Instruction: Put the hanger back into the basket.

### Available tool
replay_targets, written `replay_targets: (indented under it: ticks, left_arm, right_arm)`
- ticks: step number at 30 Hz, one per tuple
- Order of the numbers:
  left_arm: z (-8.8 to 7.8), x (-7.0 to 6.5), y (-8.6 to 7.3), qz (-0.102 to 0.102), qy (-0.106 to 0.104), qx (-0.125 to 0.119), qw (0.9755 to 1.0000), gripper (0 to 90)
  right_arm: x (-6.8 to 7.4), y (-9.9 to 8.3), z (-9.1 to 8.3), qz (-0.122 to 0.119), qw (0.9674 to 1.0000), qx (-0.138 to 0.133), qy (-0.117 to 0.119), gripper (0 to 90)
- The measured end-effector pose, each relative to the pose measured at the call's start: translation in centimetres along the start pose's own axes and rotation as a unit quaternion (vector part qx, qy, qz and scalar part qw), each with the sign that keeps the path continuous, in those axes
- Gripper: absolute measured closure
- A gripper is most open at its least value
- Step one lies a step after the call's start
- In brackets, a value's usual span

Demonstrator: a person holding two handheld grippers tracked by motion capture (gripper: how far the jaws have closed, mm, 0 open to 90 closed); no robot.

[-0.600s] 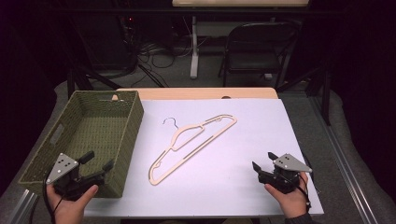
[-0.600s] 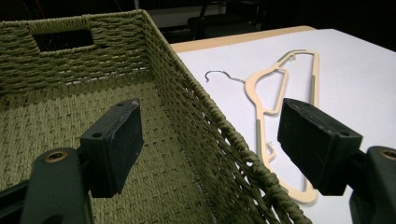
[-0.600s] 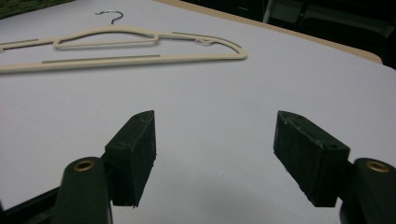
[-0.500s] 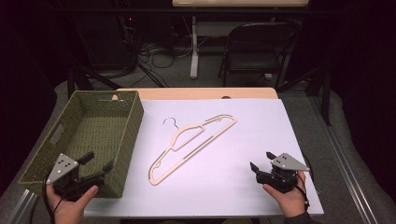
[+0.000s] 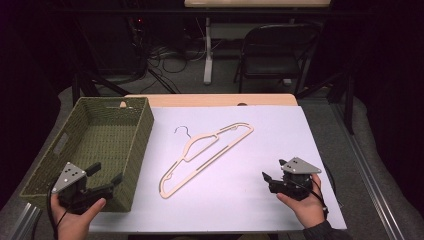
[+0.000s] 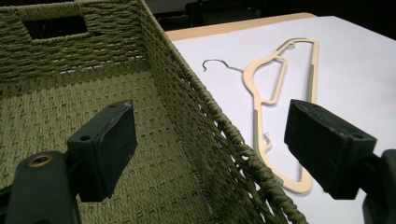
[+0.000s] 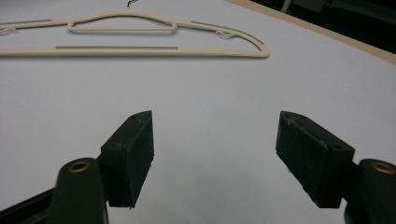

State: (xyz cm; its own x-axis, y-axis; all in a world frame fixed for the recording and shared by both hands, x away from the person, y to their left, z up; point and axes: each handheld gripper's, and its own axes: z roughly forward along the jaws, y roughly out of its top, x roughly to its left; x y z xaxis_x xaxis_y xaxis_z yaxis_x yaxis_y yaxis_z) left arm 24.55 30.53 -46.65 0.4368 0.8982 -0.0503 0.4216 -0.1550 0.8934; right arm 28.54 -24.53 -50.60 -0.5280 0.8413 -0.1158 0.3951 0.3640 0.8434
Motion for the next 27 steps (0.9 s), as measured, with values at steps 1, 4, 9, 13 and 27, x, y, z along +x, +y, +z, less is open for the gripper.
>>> replay_targets:
  ticks: [1, 4, 9, 13, 27]
  left_arm:
    - [0.1, -0.1, 0.0, 0.000, -0.001, 0.001, 1.0000, 17.1]
    - [0.3, -0.2, 0.1, 0.005, -0.005, 0.004, 1.0000, 17.2]
    - [0.2, -0.2, 0.1, 0.005, -0.004, 0.004, 1.0000, 17.8]
    - [0.2, 0.0, 0.1, 0.003, -0.006, 0.003, 1.0000, 17.9]
    - [0.1, 0.0, 0.1, 0.002, -0.007, 0.002, 1.0000, 18.3]
  right_arm:
    - [0.0, 0.3, 0.1, -0.005, 1.0000, 0.002, 0.002, 27.9]
    - [0.0, 1.3, 0.4, -0.017, 0.9997, 0.009, 0.012, 27.9]
    - [0.2, 2.8, 1.0, -0.030, 0.9991, 0.018, 0.024, 27.9]
    - [0.8, 5.0, 1.8, -0.057, 0.9969, 0.039, 0.038, 29.2]
    - [1.1, 10.9, 4.5, -0.098, 0.9899, 0.073, 0.073, 32.5]
